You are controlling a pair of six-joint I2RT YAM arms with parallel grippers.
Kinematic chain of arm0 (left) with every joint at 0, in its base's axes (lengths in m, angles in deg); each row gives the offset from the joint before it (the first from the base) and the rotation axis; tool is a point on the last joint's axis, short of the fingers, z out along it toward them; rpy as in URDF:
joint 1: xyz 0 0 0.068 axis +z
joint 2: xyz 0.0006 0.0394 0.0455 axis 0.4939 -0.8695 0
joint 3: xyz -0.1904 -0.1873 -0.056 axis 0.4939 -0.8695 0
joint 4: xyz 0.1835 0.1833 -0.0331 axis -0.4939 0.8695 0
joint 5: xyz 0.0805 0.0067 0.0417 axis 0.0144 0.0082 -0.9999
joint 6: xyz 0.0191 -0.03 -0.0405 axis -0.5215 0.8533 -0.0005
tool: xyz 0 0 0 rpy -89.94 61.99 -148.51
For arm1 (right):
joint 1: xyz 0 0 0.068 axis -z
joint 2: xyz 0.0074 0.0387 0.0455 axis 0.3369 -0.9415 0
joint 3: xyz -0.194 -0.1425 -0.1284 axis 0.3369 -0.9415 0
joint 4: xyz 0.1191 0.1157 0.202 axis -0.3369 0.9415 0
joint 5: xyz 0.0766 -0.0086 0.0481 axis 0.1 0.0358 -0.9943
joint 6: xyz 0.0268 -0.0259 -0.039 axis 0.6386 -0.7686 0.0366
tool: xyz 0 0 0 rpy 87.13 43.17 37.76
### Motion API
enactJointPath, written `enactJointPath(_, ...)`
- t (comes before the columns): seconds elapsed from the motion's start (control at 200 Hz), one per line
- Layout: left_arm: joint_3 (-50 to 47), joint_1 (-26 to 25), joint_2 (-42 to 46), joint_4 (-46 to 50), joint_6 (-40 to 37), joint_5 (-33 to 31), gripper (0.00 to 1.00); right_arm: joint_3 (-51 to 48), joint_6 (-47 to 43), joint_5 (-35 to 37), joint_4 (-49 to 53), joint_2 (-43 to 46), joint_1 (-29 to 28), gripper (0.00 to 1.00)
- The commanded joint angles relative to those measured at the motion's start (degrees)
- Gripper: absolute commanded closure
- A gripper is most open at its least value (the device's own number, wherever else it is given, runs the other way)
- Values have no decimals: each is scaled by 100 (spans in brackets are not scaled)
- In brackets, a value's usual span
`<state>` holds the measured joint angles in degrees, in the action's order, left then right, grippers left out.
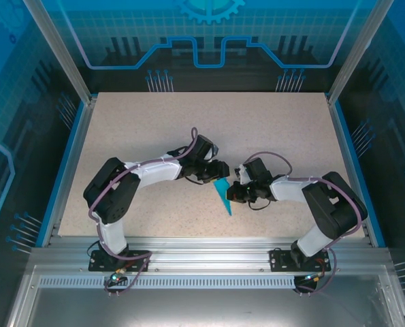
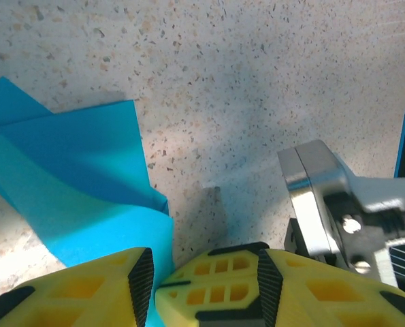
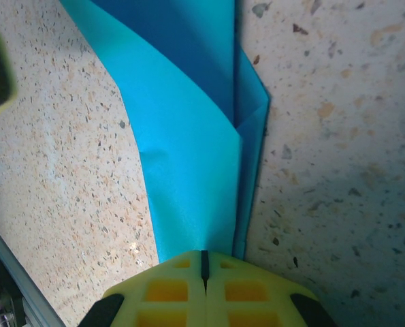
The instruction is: Fold a paper plane with a square sheet of paper (pick it up from the middle)
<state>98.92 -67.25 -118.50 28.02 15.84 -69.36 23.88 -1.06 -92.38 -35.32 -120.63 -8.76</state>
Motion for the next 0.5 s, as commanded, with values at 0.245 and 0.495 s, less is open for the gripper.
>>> enactJointPath(0.245,-85,228,-510,-407,-300,105,53,-220,-237,723,988,-339,23,100)
enactJointPath(0.495,-49,357,-655,-525,-650,88,52,-206,-418,798,1223,-412,27,100)
